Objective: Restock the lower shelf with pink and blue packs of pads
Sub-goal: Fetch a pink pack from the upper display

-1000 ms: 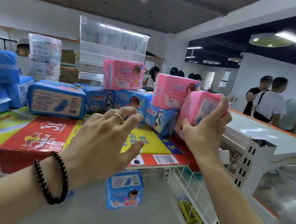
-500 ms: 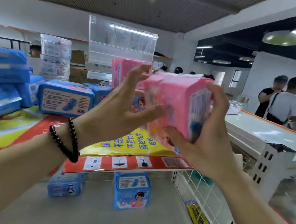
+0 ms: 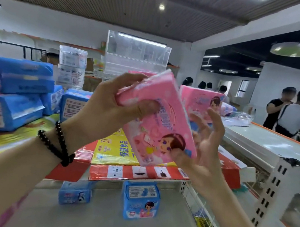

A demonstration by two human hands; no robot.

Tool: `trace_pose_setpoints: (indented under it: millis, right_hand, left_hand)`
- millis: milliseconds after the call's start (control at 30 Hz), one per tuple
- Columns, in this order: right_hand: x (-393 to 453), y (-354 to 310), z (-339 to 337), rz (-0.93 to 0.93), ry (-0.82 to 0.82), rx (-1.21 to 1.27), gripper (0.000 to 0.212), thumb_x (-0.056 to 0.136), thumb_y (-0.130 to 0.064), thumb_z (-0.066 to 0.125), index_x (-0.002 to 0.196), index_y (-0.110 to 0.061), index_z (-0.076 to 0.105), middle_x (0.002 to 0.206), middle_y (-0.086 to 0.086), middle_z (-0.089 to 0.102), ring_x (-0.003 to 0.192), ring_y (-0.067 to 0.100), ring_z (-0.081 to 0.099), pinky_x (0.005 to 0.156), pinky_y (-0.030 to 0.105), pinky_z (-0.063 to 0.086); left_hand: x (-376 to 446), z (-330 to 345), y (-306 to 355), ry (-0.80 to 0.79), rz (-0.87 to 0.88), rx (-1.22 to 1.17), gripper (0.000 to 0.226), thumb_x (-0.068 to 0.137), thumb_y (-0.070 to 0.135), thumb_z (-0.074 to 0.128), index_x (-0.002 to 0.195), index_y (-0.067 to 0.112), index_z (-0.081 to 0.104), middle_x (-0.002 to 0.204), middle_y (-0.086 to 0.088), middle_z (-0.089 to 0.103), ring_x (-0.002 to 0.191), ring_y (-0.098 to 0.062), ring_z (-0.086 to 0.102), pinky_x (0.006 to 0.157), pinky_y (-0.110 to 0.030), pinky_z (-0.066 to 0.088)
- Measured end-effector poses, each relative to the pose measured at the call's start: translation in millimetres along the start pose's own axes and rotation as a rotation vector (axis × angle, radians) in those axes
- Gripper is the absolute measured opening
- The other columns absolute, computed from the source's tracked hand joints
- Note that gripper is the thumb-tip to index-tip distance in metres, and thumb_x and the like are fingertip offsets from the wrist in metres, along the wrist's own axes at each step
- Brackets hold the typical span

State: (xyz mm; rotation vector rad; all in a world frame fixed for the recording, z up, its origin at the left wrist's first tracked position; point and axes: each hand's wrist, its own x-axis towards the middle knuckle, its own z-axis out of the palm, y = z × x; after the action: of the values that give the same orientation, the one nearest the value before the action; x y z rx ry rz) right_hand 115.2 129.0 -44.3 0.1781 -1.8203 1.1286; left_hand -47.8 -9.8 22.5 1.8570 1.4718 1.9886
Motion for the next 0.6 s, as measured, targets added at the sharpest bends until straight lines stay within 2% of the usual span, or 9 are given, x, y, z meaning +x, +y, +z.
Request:
trace_pose_setpoints:
  millis: [67,100,167,267,333,400,500,567,600]
  right_hand:
    - [-6,0,6,0.077,0.066,0.149,0.079,0.086,-0.026,0.076,0.139,-0.034,0.018,0.13,-0.007,0.063,0.115,0.018,0.066,0.083,0.03,0.058]
    - [-6,-2,8,0.107,0.092,0.178,0.072,0.09,-0.015,0.069,0.139,-0.032,0.019,0.122,-0.011,0.067,0.113,0.016,0.067,0.085,0.031,0.058]
    - [-6,-9,9,0.158,0.17,0.22,0.071,0.087,-0.008,0.063,0.14,-0.033,0.024,0.126,-0.004,0.065,0.115,0.019,0.067,0.096,0.044,0.055]
    - [-3,-28,4,0.183,0.264,0.188,0.072,0.083,-0.01,0.065,0.141,-0.03,0.026,0.121,-0.002,0.068,0.112,0.023,0.068,0.101,0.061,0.048]
    - [-5,-39,1,0.19,0.265,0.098,0.068,0.084,-0.014,0.068,0.137,-0.029,0.029,0.11,-0.008,0.073,0.108,0.025,0.07,0.097,0.062,0.05]
    - [-10,-51,4,0.193,0.242,0.012,0.064,0.083,-0.024,0.072,0.134,-0.029,0.035,0.109,-0.006,0.073,0.105,0.026,0.071,0.093,0.06,0.054]
    - [-16,-64,19,0.206,0.22,-0.082,0.059,0.084,-0.037,0.069,0.134,-0.037,0.038,0.111,-0.006,0.072,0.101,0.028,0.072,0.086,0.068,0.053]
    - [-18,-68,33,0.249,0.202,-0.1,0.073,0.083,-0.053,0.071,0.142,-0.042,0.031,0.124,-0.007,0.068,0.11,0.036,0.068,0.09,0.07,0.049]
    - [-20,-69,39,0.267,0.186,-0.097,0.083,0.078,-0.063,0.072,0.145,-0.045,0.027,0.132,-0.008,0.064,0.116,0.031,0.066,0.098,0.068,0.047]
  left_hand:
    - [-3,7,0,0.095,0.001,-0.055,0.048,0.065,0.041,0.081,0.108,0.025,0.068,0.089,0.013,0.075,0.074,-0.005,0.07,0.065,-0.02,0.056]
    - [-5,12,0,0.145,-0.017,-0.09,0.049,0.066,0.042,0.084,0.108,0.024,0.068,0.088,0.011,0.076,0.073,-0.006,0.071,0.063,-0.022,0.057]
    - [-10,24,-1,0.22,-0.112,-0.172,0.054,0.066,0.043,0.091,0.11,0.024,0.068,0.089,0.008,0.076,0.075,-0.01,0.073,0.064,-0.027,0.059]
    - [-17,28,-2,0.204,-0.26,-0.244,0.063,0.069,0.056,0.083,0.119,0.025,0.06,0.101,-0.001,0.076,0.088,-0.019,0.076,0.075,-0.039,0.062]
    - [-23,22,-1,0.144,-0.267,-0.211,0.066,0.07,0.065,0.077,0.121,0.029,0.056,0.105,-0.002,0.075,0.091,-0.019,0.076,0.074,-0.034,0.061]
    - [-33,18,3,0.071,-0.252,-0.171,0.062,0.076,0.064,0.07,0.127,0.033,0.05,0.107,0.001,0.075,0.091,-0.014,0.075,0.069,-0.023,0.059]
    - [-54,14,15,-0.007,-0.191,-0.238,0.038,0.088,0.042,0.06,0.122,0.026,0.052,0.105,0.005,0.076,0.092,-0.013,0.075,0.071,-0.02,0.059]
    - [-67,7,20,0.027,-0.145,-0.273,0.033,0.088,0.035,0.056,0.118,0.023,0.055,0.106,0.002,0.076,0.094,-0.016,0.075,0.074,-0.024,0.059]
    - [-73,2,21,0.056,-0.134,-0.286,0.034,0.088,0.034,0.056,0.119,0.02,0.056,0.107,-0.001,0.076,0.096,-0.018,0.075,0.075,-0.026,0.06]
